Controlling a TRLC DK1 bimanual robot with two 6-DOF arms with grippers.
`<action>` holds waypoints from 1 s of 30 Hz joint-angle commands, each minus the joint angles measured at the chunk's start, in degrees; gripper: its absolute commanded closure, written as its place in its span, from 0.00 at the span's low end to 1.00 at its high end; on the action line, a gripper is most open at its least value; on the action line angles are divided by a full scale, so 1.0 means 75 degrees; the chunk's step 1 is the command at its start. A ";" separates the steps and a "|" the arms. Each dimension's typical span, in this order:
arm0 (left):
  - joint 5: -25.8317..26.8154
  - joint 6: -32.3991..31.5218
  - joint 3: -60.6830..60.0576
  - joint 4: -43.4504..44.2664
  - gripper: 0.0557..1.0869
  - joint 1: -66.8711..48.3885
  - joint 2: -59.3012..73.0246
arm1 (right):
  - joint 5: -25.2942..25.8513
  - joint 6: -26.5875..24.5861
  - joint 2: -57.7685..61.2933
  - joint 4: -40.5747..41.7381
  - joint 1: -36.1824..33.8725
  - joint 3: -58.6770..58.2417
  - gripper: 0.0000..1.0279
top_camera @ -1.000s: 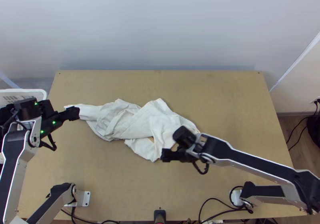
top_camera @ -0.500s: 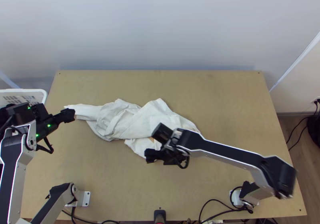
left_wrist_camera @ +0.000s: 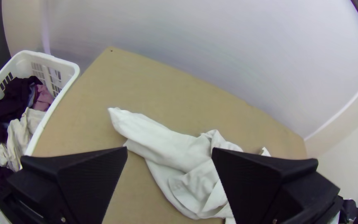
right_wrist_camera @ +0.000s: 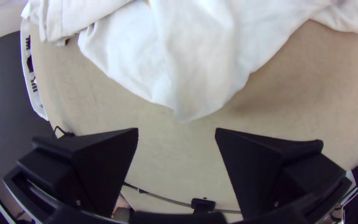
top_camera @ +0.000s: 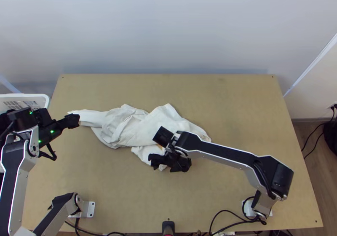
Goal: Fold the t-shirt
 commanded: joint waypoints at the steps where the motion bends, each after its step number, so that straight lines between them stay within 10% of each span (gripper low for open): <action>1: 0.0112 0.0167 -0.0178 0.0128 0.04 0.0062 0.0075 | 0.0005 0.0000 0.0270 -0.0130 -0.0173 0.0182 0.28; 8: 0.0124 0.0284 -0.0120 0.0246 0.04 0.0121 0.0228 | 0.0380 -0.0176 0.0457 -0.0189 -0.0302 0.0393 0.47; 12: 0.0136 0.0284 -0.0073 0.0281 0.04 0.0109 0.0333 | 0.1189 -0.0410 0.0434 -0.0189 -0.0302 0.0499 0.98; 30: 0.0124 0.0378 -0.0155 0.0703 0.04 -0.2668 0.0720 | 0.1423 -0.0715 -0.2168 -0.0564 -0.1638 -0.1083 0.97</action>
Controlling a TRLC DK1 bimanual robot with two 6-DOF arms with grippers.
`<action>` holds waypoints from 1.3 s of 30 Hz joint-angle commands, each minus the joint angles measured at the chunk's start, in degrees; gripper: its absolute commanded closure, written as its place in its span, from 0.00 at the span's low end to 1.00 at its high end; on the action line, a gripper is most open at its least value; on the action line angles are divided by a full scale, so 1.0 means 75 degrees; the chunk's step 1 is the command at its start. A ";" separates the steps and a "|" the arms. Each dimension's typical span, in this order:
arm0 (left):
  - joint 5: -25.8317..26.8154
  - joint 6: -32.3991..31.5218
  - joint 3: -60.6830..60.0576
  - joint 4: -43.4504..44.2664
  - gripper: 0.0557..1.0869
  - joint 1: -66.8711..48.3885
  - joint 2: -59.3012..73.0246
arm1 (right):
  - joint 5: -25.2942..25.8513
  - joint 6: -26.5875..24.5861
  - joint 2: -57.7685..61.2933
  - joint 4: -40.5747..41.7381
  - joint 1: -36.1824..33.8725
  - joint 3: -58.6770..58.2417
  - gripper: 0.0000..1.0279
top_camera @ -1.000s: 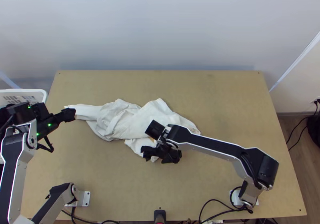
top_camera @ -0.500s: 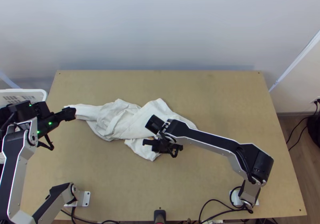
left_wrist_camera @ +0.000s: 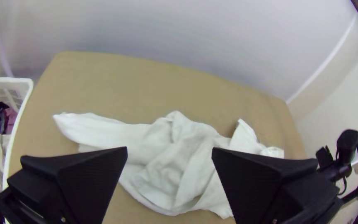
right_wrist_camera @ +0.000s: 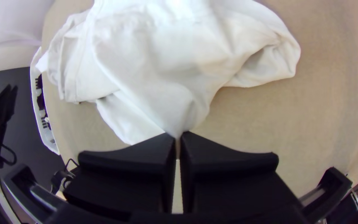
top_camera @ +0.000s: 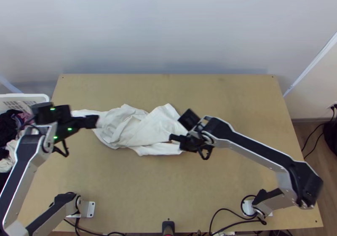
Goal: Fold the t-shirt
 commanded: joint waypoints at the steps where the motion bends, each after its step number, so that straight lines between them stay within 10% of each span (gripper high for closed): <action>1: 0.0098 0.0271 -0.0120 0.0205 0.04 -0.0889 0.0301 | 0.0115 -0.0100 -0.0373 -0.0112 -0.0260 -0.0416 0.97; 39: -0.0277 0.0693 0.6208 -0.0276 0.06 -0.4580 0.8199 | 0.0642 -0.0709 -0.2787 0.0076 -0.2486 -0.2596 0.97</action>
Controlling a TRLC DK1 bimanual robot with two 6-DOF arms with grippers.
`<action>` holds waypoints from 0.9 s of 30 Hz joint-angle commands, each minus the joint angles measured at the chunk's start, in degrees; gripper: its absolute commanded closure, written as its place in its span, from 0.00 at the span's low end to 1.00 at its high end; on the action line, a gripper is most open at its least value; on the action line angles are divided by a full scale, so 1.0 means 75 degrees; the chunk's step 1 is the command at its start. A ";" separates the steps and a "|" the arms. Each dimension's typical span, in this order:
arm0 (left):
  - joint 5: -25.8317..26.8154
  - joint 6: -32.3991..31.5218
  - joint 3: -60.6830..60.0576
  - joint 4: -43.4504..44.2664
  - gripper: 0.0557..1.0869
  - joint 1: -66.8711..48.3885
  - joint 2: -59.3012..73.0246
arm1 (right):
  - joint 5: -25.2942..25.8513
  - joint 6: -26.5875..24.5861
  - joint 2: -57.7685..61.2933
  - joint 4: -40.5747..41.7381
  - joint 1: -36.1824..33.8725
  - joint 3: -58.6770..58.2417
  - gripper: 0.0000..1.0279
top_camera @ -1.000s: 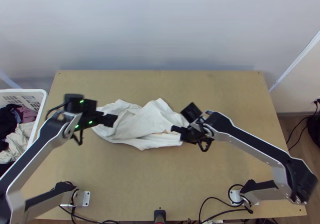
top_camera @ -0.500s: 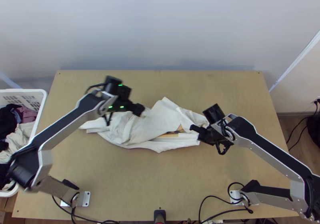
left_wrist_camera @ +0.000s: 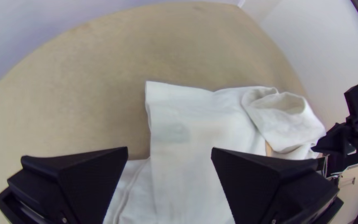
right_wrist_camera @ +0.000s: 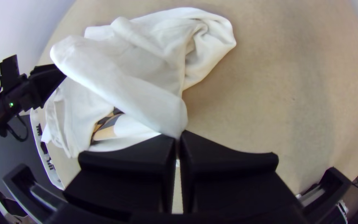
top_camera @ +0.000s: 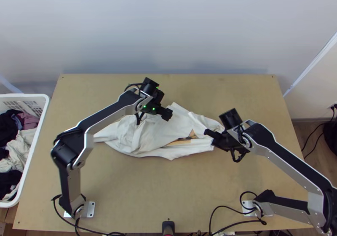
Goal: Fold the t-shirt
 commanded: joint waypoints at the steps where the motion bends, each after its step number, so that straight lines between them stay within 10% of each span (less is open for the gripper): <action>1: 0.0070 0.0174 0.0354 -0.0151 0.09 -0.0049 0.0553 | 0.0115 -0.0071 -0.0371 -0.0067 -0.0164 -0.0308 0.97; 6: 0.0070 0.0010 0.0354 0.0283 0.95 0.0033 0.0576 | 0.0314 -0.0223 -0.0606 -0.0067 -0.0305 -0.0437 0.97; 27: 0.0023 -0.1057 0.1139 -0.0467 0.96 0.1698 -0.2529 | 0.1861 -0.4091 -0.2434 0.2757 -0.0808 -0.0133 0.97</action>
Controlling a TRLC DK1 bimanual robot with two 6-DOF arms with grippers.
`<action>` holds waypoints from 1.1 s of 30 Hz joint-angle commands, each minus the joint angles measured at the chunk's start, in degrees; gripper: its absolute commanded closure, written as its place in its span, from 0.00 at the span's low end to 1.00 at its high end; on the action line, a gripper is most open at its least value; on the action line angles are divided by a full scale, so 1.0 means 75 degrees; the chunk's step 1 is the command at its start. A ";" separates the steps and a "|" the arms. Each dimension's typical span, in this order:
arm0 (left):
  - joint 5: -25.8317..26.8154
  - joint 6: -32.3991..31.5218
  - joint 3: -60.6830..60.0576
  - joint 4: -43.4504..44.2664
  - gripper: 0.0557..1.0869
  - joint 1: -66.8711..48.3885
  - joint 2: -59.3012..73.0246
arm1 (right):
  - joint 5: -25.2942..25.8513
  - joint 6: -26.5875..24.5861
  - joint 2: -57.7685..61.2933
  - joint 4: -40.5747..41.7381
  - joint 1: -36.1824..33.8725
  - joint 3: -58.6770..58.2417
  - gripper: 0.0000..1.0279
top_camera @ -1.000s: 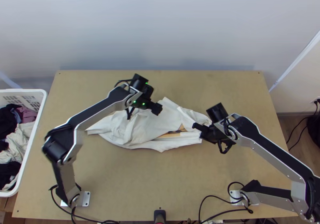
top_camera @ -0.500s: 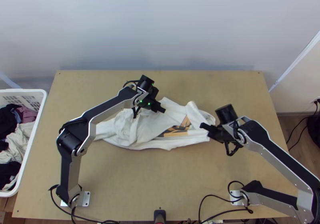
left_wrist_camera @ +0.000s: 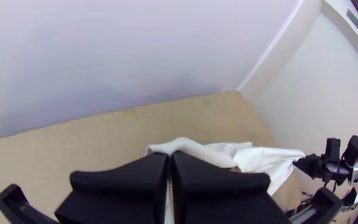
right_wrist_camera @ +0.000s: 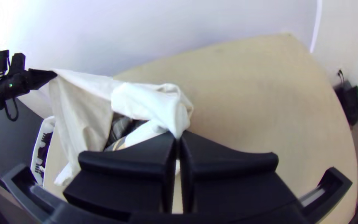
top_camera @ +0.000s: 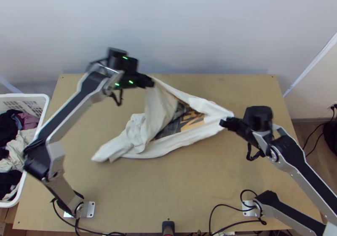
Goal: Fold the t-shirt
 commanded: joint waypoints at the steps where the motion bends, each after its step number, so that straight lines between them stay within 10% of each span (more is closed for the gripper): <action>1: -0.0047 -0.0153 0.0163 -0.0261 0.96 0.0416 -0.0574 | 0.0275 -0.0926 -0.0283 0.0414 -0.0191 0.0241 0.97; 33: -0.1149 0.0023 0.2823 -0.0518 0.96 0.2138 -0.2731 | 0.0240 -0.2227 0.1475 0.3906 -0.1680 0.6135 0.97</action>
